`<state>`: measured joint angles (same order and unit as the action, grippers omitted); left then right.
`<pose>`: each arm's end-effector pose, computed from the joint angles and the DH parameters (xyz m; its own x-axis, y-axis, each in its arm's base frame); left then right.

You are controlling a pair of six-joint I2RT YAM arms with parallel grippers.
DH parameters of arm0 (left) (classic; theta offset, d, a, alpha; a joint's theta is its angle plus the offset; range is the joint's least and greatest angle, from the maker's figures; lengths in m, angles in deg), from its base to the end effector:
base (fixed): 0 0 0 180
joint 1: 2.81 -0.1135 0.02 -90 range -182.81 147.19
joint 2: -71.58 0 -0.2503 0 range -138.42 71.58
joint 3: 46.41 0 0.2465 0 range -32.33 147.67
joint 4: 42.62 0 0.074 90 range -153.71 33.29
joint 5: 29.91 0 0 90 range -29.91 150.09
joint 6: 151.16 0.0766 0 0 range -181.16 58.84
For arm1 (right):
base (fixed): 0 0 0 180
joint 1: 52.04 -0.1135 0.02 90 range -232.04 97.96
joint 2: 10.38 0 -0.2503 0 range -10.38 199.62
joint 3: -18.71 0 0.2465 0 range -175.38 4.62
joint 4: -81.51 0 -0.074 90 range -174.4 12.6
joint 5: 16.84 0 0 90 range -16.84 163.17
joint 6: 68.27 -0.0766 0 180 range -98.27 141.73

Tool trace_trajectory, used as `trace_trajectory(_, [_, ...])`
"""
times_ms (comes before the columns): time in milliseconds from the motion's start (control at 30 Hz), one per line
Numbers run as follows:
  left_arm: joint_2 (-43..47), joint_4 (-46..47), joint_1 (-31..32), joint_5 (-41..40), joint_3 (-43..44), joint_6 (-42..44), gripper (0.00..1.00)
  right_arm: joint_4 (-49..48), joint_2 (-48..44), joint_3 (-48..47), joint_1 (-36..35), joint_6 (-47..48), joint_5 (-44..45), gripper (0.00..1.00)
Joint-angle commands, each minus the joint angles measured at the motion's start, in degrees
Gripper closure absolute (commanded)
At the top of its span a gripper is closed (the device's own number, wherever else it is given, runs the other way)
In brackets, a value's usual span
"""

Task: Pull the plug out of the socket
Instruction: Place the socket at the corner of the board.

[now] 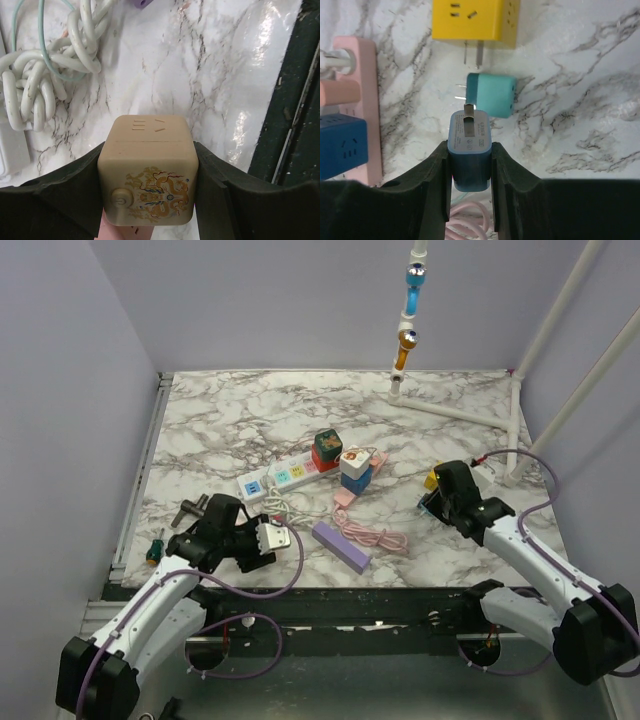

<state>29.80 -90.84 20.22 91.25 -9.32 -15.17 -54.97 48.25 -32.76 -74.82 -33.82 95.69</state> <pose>0.1347 -0.1003 0.1488 -0.0627 0.6954 -0.7159 0.9601 0.2379 0.1470 0.2197 0.0604 0.1845 -0.5138 0.6103 -0.6029 0.5125 0.7819 0.3548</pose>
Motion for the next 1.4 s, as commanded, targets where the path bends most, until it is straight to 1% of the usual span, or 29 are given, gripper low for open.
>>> trace_trajectory(0, [-2.6, 5.4, 0.6, -7.0, -0.5, -0.6, 1.00, -2.0, 1.4, 4.5, 0.5, -5.5, -4.1, 0.80])
trace_trajectory(33, [-3.4, 5.6, 0.5, -7.7, -0.3, -1.2, 1.00, -2.7, 1.8, 5.4, 0.5, -6.1, -4.7, 0.80])
trace_trajectory(67, [-4.1, 5.8, 0.5, -8.1, -0.1, -1.7, 1.00, -3.4, 2.0, 6.0, 0.5, -6.6, -5.2, 0.74])
trace_trajectory(100, [-4.4, 5.9, 0.5, -8.1, 0.0, -2.2, 0.98, -4.0, 2.0, 6.8, 0.5, -7.3, -5.6, 0.66])
trace_trajectory(133, [-4.5, 6.2, 0.5, -7.9, 0.0, -2.7, 0.95, -4.3, 2.0, 7.4, 0.5, -7.7, -5.9, 0.62])
trace_trajectory(200, [-4.5, 6.7, 0.6, -7.8, -0.4, -3.4, 0.85, -4.8, 1.8, 8.2, 0.5, -8.1, -6.1, 0.57])
trace_trajectory(233, [-4.5, 6.9, 0.6, -7.9, -0.5, -3.6, 0.78, -4.8, 1.7, 8.3, 0.6, -8.2, -6.0, 0.53])
trace_trajectory(267, [-4.5, 7.0, 0.6, -8.1, -0.5, -3.8, 0.73, -4.7, 1.6, 8.3, 0.6, -8.0, -5.7, 0.46])
trace_trajectory(300, [-4.5, 7.0, 0.6, -8.4, -0.4, -3.9, 0.65, -4.6, 1.4, 8.3, 0.6, -7.9, -5.4, 0.39])
trace_trajectory(333, [-4.4, 6.7, 0.6, -8.6, -0.2, -4.1, 0.58, -4.6, 1.3, 8.3, 0.6, -7.8, -5.3, 0.29])
trace_trajectory(367, [-4.2, 6.2, 0.6, -8.6, 0.3, -4.3, 0.46, -4.5, 1.1, 8.3, 0.5, -7.6, -5.1, 0.21])
trace_trajectory(433, [-3.7, 4.1, 0.6, -7.7, 2.0, -5.0, 0.30, -4.6, 0.9, 8.0, 0.6, -7.0, -5.0, 0.02])
trace_trajectory(500, [-3.2, 1.1, 0.6, -5.5, 4.7, -6.1, 0.09, -4.8, 0.9, 6.8, 0.6, -5.1, -4.9, 0.00])
trace_trajectory(533, [-2.8, -0.2, 0.6, -4.1, 6.3, -7.1, 0.02, -4.7, 0.9, 5.5, 0.5, -3.3, -4.9, 0.00])
trace_trajectory(633, [-1.6, -4.9, 0.6, 0.2, 12.0, -9.2, 0.01, -3.7, 0.4, 0.7, 0.5, 1.8, -5.5, 0.00])
trace_trajectory(733, [-0.8, -8.8, 0.6, 2.8, 18.6, -10.3, 0.01, -3.7, -0.7, -3.3, 0.4, 4.7, -5.9, 0.00])
trace_trajectory(833, [-0.8, -10.4, 0.5, 2.5, 25.6, -12.5, 0.01, -3.3, -1.0, -7.7, -0.6, 7.1, -5.9, 0.00])
trace_trajectory(900, [-1.5, -10.2, -0.5, 1.0, 30.0, -14.3, 0.01, -4.1, -0.2, -10.8, -3.4, 9.5, -5.2, 0.00])
trace_trajectory(933, [-2.6, -9.5, -1.6, -0.2, 32.1, -15.8, 0.02, -4.5, 0.6, -12.7, -6.4, 10.3, -3.6, 0.00])
trace_trajectory(967, [-3.7, -9.3, -3.1, -0.5, 33.8, -16.9, 0.01, -5.2, 2.2, -14.5, -9.9, 12.0, -2.0, 0.00])
trace_trajectory(1033, [-7.3, -9.9, -8.9, 2.2, 37.5, -18.6, 0.02, -5.8, 6.7, -19.2, -16.4, 14.9, 1.5, 0.00])
trace_trajectory(1167, [-15.3, -9.8, -21.4, 6.7, 40.4, -20.5, 0.02, -7.0, 18.1, -31.0, -25.3, 22.2, 3.9, 0.00])
trace_trajectory(1233, [-18.2, -9.2, -26.4, 7.9, 40.8, -20.4, 0.01, -8.7, 23.9, -36.2, -28.0, 25.9, 2.6, 0.00])
trace_trajectory(1300, [-20.7, -8.9, -29.5, 9.1, 41.4, -21.4, 0.01, -9.5, 30.5, -41.0, -29.1, 28.4, -1.4, 0.00])
trace_trajectory(1367, [-22.5, -8.9, -31.1, 9.4, 42.5, -23.1, 0.01, -10.4, 37.5, -45.4, -30.2, 31.2, -4.6, 0.00])
